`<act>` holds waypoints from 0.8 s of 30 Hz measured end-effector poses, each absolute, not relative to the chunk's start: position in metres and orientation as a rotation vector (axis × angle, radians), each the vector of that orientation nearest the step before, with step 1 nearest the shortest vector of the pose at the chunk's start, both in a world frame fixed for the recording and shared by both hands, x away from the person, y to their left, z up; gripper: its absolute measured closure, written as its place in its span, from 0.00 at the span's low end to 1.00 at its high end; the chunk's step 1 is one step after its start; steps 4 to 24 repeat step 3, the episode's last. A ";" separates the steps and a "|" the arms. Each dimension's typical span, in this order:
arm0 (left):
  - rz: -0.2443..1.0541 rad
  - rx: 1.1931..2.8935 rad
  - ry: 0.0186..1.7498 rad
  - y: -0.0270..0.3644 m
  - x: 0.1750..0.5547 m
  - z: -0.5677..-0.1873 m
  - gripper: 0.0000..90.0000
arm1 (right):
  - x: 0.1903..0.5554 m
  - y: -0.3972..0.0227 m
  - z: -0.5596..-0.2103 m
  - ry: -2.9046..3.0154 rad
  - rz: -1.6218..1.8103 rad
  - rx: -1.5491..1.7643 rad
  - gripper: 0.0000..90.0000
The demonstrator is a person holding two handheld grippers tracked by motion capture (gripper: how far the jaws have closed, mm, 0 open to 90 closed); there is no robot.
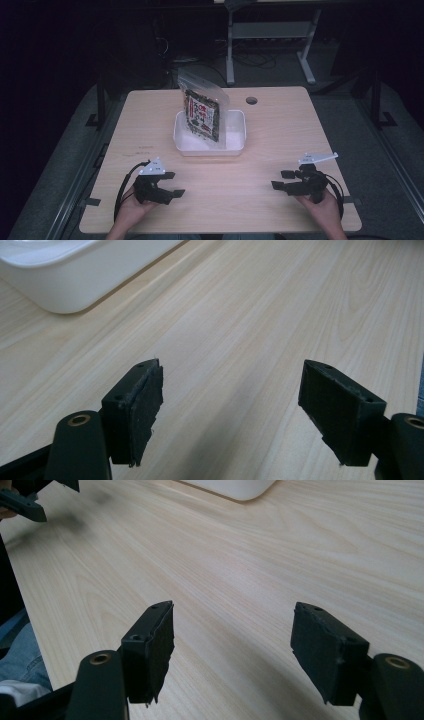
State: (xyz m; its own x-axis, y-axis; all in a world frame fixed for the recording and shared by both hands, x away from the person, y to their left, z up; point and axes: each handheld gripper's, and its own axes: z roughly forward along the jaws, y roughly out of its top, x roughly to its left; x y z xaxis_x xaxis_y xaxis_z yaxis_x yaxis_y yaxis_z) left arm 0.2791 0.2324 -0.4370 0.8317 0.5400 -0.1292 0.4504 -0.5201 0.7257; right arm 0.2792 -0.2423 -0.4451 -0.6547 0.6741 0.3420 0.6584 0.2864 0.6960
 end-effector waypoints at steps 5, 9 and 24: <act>0.148 2.192 0.725 0.235 0.279 -0.436 0.28 | 0.280 -0.241 -0.446 2.511 1.341 1.290 0.36; 0.148 2.192 0.725 0.235 0.279 -0.436 0.28 | 0.280 -0.241 -0.446 2.511 1.341 1.290 0.36; 0.148 2.192 0.725 0.235 0.279 -0.436 0.28 | 0.280 -0.241 -0.446 2.511 1.341 1.290 0.36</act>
